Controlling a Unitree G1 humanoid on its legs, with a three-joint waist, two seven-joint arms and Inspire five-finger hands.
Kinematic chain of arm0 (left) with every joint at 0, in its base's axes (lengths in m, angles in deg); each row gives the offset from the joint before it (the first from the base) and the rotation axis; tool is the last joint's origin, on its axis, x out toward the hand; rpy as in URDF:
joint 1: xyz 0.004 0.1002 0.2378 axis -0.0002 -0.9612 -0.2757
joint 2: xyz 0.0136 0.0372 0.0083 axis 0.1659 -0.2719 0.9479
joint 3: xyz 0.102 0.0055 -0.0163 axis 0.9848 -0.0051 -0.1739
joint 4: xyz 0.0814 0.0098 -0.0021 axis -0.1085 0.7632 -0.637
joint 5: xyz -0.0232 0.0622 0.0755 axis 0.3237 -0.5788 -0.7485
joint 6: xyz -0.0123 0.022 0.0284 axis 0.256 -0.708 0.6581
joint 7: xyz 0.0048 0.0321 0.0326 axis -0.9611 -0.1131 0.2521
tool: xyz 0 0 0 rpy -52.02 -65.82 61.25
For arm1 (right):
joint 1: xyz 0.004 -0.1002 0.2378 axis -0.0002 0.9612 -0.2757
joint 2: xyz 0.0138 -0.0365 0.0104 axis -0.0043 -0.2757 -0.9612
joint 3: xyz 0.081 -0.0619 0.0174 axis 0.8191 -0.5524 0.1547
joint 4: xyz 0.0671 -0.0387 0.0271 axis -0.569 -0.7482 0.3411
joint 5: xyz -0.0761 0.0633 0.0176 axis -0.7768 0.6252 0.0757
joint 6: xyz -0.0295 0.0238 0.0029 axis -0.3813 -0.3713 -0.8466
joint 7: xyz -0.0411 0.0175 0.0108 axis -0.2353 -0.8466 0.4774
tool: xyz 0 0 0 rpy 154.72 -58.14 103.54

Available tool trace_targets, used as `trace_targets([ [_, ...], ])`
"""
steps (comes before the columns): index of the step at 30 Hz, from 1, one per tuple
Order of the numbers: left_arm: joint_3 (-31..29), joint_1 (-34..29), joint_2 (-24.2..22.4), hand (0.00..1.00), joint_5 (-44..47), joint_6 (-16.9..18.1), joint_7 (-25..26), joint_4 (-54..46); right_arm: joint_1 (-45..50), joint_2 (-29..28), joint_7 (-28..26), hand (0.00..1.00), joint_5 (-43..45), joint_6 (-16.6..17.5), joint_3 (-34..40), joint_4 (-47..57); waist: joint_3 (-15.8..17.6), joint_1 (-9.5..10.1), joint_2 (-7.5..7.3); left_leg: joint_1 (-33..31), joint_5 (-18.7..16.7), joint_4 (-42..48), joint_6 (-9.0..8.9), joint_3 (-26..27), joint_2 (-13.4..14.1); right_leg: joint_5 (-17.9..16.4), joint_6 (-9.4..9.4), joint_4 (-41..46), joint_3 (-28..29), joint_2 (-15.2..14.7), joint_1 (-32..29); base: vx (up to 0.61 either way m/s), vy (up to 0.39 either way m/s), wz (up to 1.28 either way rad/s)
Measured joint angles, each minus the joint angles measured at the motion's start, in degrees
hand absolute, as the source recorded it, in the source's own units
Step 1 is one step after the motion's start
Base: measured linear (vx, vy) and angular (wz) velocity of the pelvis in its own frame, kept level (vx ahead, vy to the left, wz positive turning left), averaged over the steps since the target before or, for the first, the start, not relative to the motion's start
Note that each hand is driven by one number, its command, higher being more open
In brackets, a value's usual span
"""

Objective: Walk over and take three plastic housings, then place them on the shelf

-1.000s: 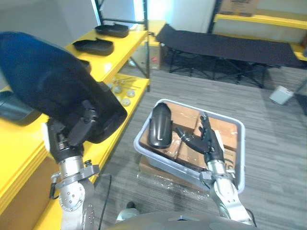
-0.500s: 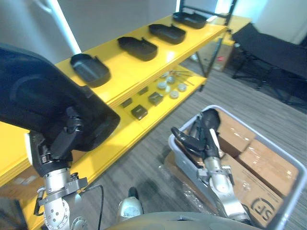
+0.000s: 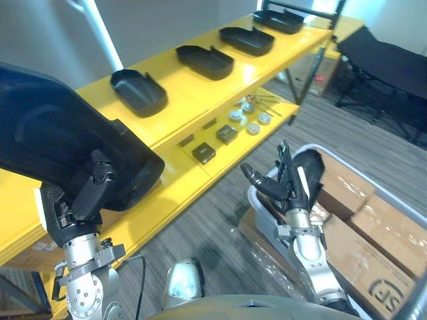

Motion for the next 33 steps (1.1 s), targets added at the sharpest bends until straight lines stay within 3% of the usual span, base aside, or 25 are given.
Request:
trace_targets([
  [1, -0.09, 0.61, 0.04, 0.0, 0.0, 0.0, -0.06, 0.15, -0.3, -0.02, 0.51, 1.0, 0.07, 1.22, 0.2, -0.03, -0.1, -0.36, 0.12, -0.18, 0.0, -0.21, 1.01, -2.38, -2.1, 3.45, -5.42, 6.7, 2.52, -2.85, -2.21, 0.21, 0.288, 1.24],
  [2, -0.42, 1.62, 0.81, 0.0, -0.78, 0.15, 0.32, 0.11, -0.33, 0.09, 1.18, 1.0, 0.4, 2.56, 0.86, -0.03, -0.42, -0.68, 0.58, 0.2, -0.11, -2.03, 1.79, -5.12, -3.89, 9.78, -11.9, 12.52, 9.17, -3.61, -5.31, 0.18, 0.26, 1.36],
  [3, -0.88, 2.5, 1.63, 0.0, -1.95, 0.23, 0.8, 0.07, -0.53, 0.21, 1.39, 1.0, 0.55, 3.43, 1.1, -0.05, -0.47, -0.95, 0.48, 0.59, -0.05, -3.33, 1.98, -6.6, -4.83, 12.73, -11.75, 15.38, 13.38, -3.34, -7.1, 0.23, 0.221, 1.39],
  [4, -1.93, 5.08, 3.83, 0.0, -2.67, 0.27, 2.06, 0.16, -1.59, -0.42, 1.47, 1.0, 0.88, 5.13, 1.32, -0.04, -0.46, -1.33, 0.03, 1.09, 0.81, -5.65, 3.1, -10.48, -5.91, 9.02, -8.21, 22.21, 21.06, -0.26, -11.69, 0.22, 0.082, 1.51],
  [5, -2.53, 8.54, 4.98, 0.0, -2.64, 0.27, 3.64, 0.65, -3.44, -0.12, 0.79, 1.0, 3.22, 7.28, 1.38, -0.01, -0.32, -1.8, -0.25, 3.5, 1.89, -8.91, 4.09, -14.22, -7.37, 1.58, -7.91, 25.77, 24.7, 4.71, -15.16, 0.23, 0.063, 1.42],
  [7, -2.69, 10.33, 4.99, 0.0, -2.63, 0.28, 4.46, 0.79, -5.23, -0.07, -0.17, 1.0, 5.26, 8.23, 1.72, 0.08, -0.12, -1.97, 0.14, 6.52, 2.3, -11.72, 4.23, -16.23, -8.69, -2.36, -8.63, 24.37, 24.81, 7.55, -16.99, 0.28, 0.087, 0.86],
  [8, -2.58, 12.1, 5.0, 0.0, -2.64, 0.31, 5.03, 0.79, -7.37, 0.0, -0.76, 1.0, 6.73, 8.72, 2.69, 0.9, -0.25, -2.13, 0.13, 8.88, 2.49, -13.57, 4.09, -17.8, -9.58, -4.86, -8.92, 20.81, 25.49, 10.23, -19.87, 0.34, 0.08, 0.92],
  [9, -1.96, 13.8, 5.19, 0.0, -2.65, 0.33, 5.23, 0.86, -8.98, 0.36, -0.75, 1.0, 7.59, 9.37, 3.87, 2.64, -0.56, -2.44, 0.52, 9.46, 2.41, -14.13, 3.39, -19.5, -10.0, -5.27, -8.52, 15.12, 28.33, 13.5, -23.23, 0.27, 0.038, 1.0],
  [12, 0.2, 15.7, 6.18, 0.0, -4.13, 0.43, 5.64, 2.46, -10.76, 1.93, 0.97, 1.0, 7.57, 11.22, 6.3, 6.73, -0.85, -3.94, 0.21, 11.3, 2.02, -14.45, 2.64, -24.51, -11.4, -3.68, -6.62, 6.21, 35.0, 16.3, -27.9, 0.27, -0.021, 1.24],
  [14, 0.89, 15.49, 7.25, 0.0, -4.82, 0.42, 5.39, 3.93, -11.63, 1.93, 1.52, 1.0, 7.64, 11.43, 7.65, 8.31, -1.69, -4.35, -0.99, 13.08, 1.39, -15.33, 1.6, -24.74, -11.97, 0.51, -6.29, 0.1, 35.64, 16.43, -27.25, 0.42, -0.159, 1.09],
  [15, 0.36, 15.45, 7.68, 0.0, -4.78, 0.42, 5.39, 4.32, -12.99, 1.97, 1.21, 1.0, 7.75, 11.42, 8.35, 8.3, -2.77, -3.98, -2.73, 12.93, 0.48, -14.99, 0.27, -24.1, -12.6, 6.78, -7.98, -4.93, 35.59, 16.65, -26.64, 0.46, -0.24, 0.59],
  [18, -0.1, 14.33, 6.06, 0.0, -4.48, 0.31, 4.73, 5.04, -15.32, 4.69, -0.83, 1.0, 7.69, 11.3, 9.42, 8.31, -3.52, -3.14, 0.02, 12.91, -2.68, -11.31, -3.11, -21.82, -8.6, 10.99, -9.82, -15.57, 32.83, 21.07, -19.71, 0.3, -0.149, 0.23],
  [21, -0.06, 14.96, 6.0, 0.0, -4.46, 0.4, 2.01, 4.97, -15.12, 6.84, -2.11, 1.0, 7.72, 11.27, 11.67, 9.08, -3.78, -3.76, 0.6, 11.88, -3.3, -8.1, -4.07, -17.58, -7.12, 11.3, -10.13, -20.23, 31.23, 22.16, -15.75, 0.25, -0.088, 0.22],
  [22, 0.2, 15.18, 5.99, 0.0, -4.59, 0.56, 0.8, 4.94, -14.49, 6.86, -2.41, 1.0, 7.77, 11.26, 13.5, 10.6, -4.15, -4.07, 1.18, 11.3, -4.42, -8.75, -4.05, -15.55, -6.24, 11.3, -10.14, -20.67, 30.95, 22.22, -15.46, 0.13, -0.017, 0.24],
  [23, 0.7, 15.4, 5.97, 0.0, -4.64, 0.84, 0.19, 4.72, -14.45, 6.89, -2.71, 1.0, 8.13, 11.27, 15.51, 11.9, -4.4, -4.61, 2.39, 12.39, -2.72, -12.92, -3.39, -14.04, -4.87, 11.27, -10.11, -20.66, 30.75, 22.84, -15.52, 0.12, 0.004, 0.13],
  [32, 0.52, 13.39, 2.92, 0.0, -4.47, 1.24, -0.58, 0.24, -6.23, 5.79, -8.12, 1.0, 12.93, 11.2, 18.58, 22.54, -4.82, -5.88, 3.46, 14.89, -2.34, -11.54, -3.02, -12.11, -7.34, 11.34, -9.83, -22.81, 30.0, 20.57, -11.03, 0.08, 0.081, 0.04],
  [33, 0.66, 13.3, 2.7, 0.0, -4.41, 1.53, -1.25, -0.66, -4.94, 5.66, -8.95, 1.0, 12.91, 11.2, 18.92, 23.07, -4.83, -6.97, 3.56, 14.33, -1.89, -11.31, -3.5, -9.92, -7.6, 11.17, -9.58, -22.5, 28.41, 19.88, -10.95, 0.03, 0.081, 0.65],
])
